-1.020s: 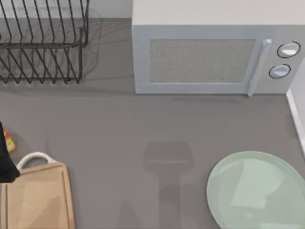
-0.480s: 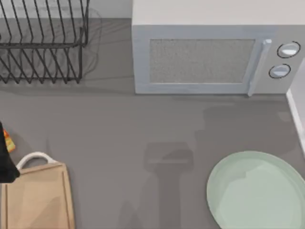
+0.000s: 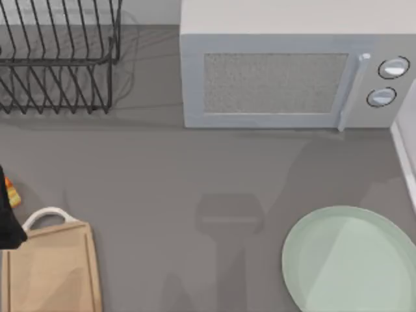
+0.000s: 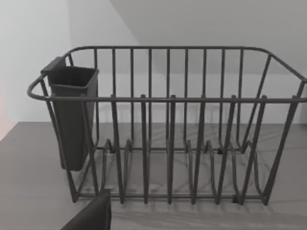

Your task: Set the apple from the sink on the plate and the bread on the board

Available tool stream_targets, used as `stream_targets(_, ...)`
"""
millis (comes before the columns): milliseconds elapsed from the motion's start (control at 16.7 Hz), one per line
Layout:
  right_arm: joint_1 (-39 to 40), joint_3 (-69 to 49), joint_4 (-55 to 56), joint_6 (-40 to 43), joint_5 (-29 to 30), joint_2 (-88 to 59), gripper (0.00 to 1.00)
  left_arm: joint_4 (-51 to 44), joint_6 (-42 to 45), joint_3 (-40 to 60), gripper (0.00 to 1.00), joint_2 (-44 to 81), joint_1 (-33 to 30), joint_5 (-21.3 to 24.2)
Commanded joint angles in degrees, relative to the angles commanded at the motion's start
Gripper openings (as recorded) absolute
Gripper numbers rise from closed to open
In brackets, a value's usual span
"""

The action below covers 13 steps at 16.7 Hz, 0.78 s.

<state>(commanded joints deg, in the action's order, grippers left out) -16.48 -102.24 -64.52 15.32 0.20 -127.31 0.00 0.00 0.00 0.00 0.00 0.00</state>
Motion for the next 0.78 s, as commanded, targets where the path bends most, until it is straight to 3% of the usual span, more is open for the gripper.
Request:
stream_targets(480, 0.30, 0.22, 0.72, -0.01, 0.03, -1.11, 1.00, 0.00, 0.00, 0.00, 1.00, 0.00, 0.00, 0.00)
stream_targets(780, 0.19, 5.29, 13.04, -0.10, 0.09, -7.70, 1.00, 0.00, 0.00, 0.00, 1.00, 0.00, 0.00, 0.00)
